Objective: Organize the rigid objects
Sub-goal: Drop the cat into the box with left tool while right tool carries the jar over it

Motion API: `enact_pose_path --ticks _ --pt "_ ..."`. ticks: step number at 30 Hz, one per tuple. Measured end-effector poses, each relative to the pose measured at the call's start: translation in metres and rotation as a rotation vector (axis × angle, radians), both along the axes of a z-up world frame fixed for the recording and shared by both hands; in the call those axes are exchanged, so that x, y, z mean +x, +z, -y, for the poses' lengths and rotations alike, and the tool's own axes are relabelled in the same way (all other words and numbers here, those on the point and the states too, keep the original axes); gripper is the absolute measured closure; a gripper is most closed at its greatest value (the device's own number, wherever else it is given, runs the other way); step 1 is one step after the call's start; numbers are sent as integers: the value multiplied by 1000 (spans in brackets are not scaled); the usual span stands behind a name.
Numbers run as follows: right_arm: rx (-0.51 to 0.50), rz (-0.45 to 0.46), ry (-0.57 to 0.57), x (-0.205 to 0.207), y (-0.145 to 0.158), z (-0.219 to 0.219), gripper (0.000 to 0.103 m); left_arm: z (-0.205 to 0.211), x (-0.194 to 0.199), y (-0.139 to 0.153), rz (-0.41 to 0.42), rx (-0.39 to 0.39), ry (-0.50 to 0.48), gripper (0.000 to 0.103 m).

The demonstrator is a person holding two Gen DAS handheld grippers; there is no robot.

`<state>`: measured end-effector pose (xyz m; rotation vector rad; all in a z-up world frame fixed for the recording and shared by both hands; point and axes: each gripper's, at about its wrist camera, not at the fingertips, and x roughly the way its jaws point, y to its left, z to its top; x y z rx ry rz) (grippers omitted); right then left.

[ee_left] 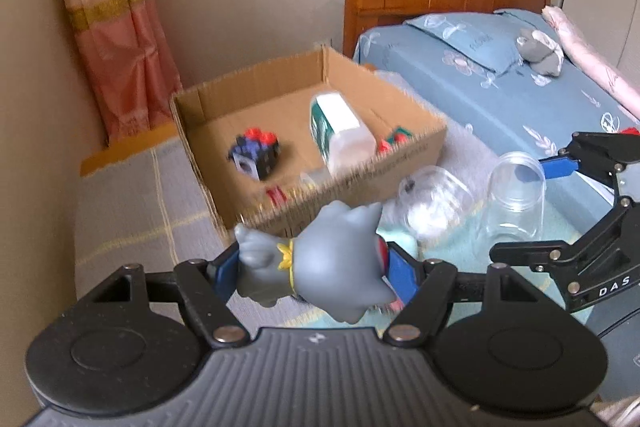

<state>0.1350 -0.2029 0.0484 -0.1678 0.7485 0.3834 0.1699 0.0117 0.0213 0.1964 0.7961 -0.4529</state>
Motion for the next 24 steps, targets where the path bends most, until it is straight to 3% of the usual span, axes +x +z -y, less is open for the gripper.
enact_pose_path --ticks 13,24 --pt "30 95 2 66 40 10 10 19 99 21 47 68 39 31" --pt "48 93 -2 130 48 12 10 26 182 -1 27 96 95 30"
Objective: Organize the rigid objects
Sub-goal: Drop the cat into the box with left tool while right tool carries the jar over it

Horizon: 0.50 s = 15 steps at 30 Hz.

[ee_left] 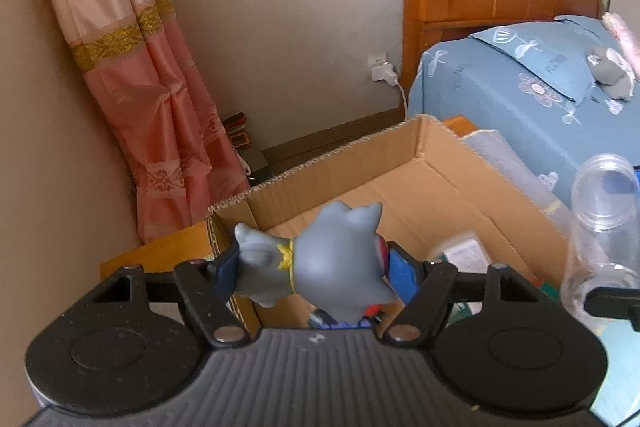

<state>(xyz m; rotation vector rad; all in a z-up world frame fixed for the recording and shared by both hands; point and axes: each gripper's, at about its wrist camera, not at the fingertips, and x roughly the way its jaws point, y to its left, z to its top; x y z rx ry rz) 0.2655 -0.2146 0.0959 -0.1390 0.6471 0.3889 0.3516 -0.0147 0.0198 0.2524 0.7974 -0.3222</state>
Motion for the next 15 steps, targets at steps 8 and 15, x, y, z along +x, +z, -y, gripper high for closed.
enact_pose_path --ticks 8,15 --pt "4 -29 -21 32 -10 -3 10 -7 10 -19 -6 2 -4 13" --pt "5 -46 -23 52 -13 -11 10 -22 -19 -14 3 -2 -5 10"
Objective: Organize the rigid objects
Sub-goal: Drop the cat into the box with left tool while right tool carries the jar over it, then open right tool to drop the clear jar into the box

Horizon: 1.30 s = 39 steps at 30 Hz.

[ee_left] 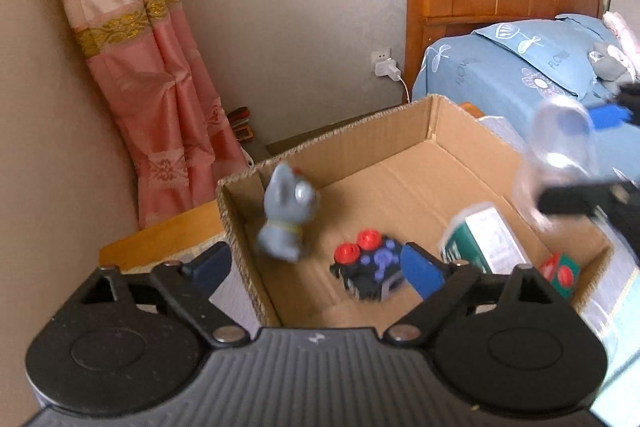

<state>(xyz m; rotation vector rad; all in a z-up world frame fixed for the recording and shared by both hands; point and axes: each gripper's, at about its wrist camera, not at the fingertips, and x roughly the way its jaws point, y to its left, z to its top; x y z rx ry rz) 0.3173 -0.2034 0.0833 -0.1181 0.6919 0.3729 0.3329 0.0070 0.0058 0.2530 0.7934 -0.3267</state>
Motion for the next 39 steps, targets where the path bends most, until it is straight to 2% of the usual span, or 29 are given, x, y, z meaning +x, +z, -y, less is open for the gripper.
enact_pose_path --ticks 11,12,13,17,27,32,39 --pt "-29 5 -5 39 8 -22 10 -15 -41 13 11 12 18 9" --pt "-30 1 -3 42 8 -24 8 -16 -43 13 13 12 20 9" --pt "-34 1 -2 44 8 -26 1 -17 -45 14 15 10 22 9" --pt "-49 3 -14 44 8 -28 0 -18 -54 15 16 5 16 9" --pt "-32 6 -3 4 20 -26 0 -12 -87 25 44 2 5 8" --pt "-13 26 5 -29 29 -23 0 -12 -110 29 56 -16 15 4" --pt "3 51 3 -76 26 -20 0 -14 -142 27 72 -42 49 4"
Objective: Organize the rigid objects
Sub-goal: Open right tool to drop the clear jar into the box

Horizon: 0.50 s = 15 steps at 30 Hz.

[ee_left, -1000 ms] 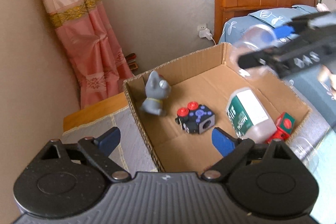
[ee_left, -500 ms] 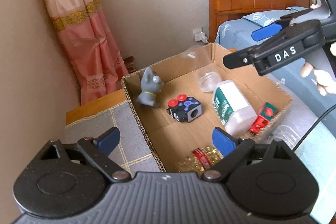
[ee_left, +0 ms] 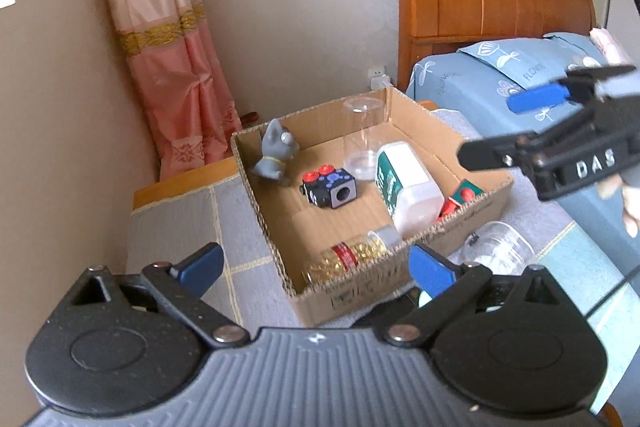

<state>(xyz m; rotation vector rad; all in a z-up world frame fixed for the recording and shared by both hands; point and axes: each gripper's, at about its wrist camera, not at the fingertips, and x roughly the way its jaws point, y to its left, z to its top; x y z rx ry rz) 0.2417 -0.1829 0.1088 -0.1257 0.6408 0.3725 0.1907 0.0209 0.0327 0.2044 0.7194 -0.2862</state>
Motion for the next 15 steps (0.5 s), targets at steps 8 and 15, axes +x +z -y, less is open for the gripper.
enact_pose_path --ticks 8,15 --pt "-1 11 -112 -51 -41 7 0 -5 -27 -19 -32 -46 48 4" --pt "-50 -31 -217 -72 -90 12 0 -6 -30 -43 -78 -66 88 4"
